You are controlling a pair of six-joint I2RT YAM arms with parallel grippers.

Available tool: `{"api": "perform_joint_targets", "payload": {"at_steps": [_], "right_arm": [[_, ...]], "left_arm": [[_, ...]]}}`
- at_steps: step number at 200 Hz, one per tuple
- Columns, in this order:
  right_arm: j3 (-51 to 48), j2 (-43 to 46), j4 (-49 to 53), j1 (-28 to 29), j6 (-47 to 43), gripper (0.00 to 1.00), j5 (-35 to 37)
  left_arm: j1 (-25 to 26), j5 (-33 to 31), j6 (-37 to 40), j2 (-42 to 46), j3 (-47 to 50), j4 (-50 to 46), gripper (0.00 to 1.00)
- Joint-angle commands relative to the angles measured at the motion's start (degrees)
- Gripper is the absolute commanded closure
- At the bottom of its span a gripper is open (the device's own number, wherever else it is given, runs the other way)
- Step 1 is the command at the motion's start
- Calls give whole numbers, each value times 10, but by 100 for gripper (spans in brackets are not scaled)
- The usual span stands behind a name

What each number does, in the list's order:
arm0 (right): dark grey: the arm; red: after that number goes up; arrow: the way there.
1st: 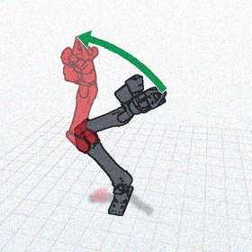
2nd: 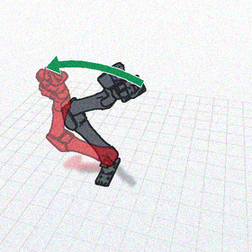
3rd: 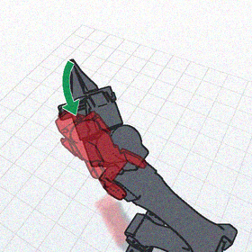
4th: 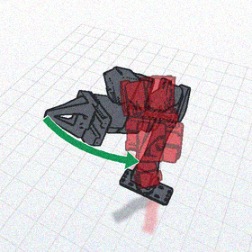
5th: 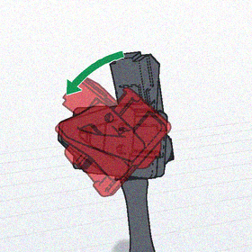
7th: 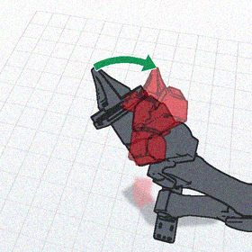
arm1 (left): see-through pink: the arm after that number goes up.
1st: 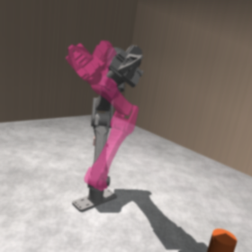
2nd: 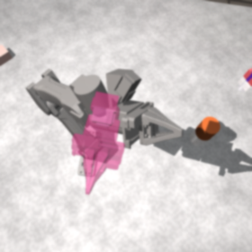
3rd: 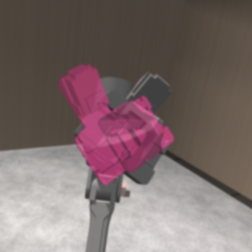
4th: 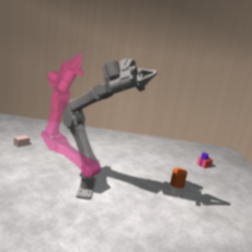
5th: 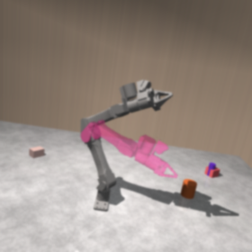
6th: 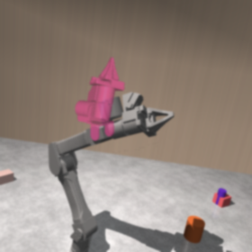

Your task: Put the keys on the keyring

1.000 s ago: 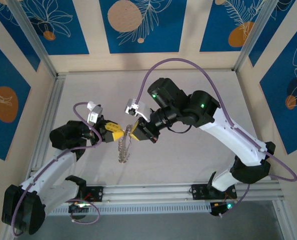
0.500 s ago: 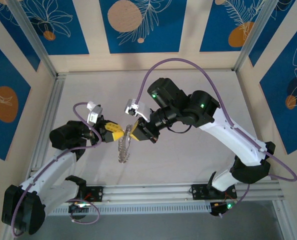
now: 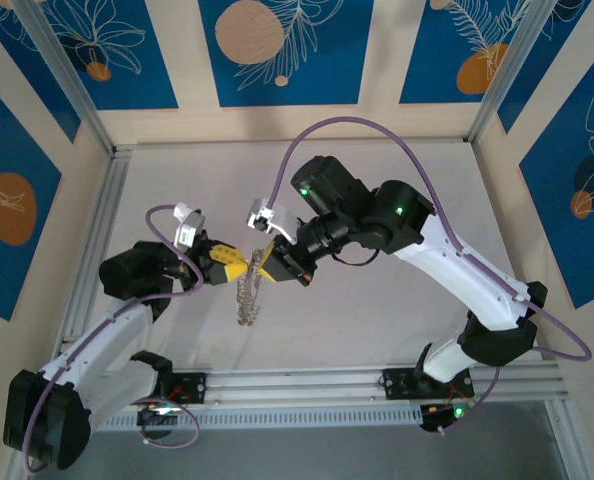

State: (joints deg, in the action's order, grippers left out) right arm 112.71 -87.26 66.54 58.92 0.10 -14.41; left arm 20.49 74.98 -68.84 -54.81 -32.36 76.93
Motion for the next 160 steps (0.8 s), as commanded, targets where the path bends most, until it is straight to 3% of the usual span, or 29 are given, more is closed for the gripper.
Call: {"api": "perform_joint_targets", "payload": {"at_steps": [1,121,136,160], "right_arm": [[1,-2,-11,-4,4,100,-11],[-9,14,-10,-4,10,100,-2],[-18,20,-12,-5,10,100,1],[-43,35,-21,-10,13,100,4]], "left_arm": [[-2,-5,12,15,-8,16,100],[-1,-8,35,20,-7,-15,100],[-2,-13,68,27,-8,-57,100],[-2,-33,200,53,-16,-258,100]]}}
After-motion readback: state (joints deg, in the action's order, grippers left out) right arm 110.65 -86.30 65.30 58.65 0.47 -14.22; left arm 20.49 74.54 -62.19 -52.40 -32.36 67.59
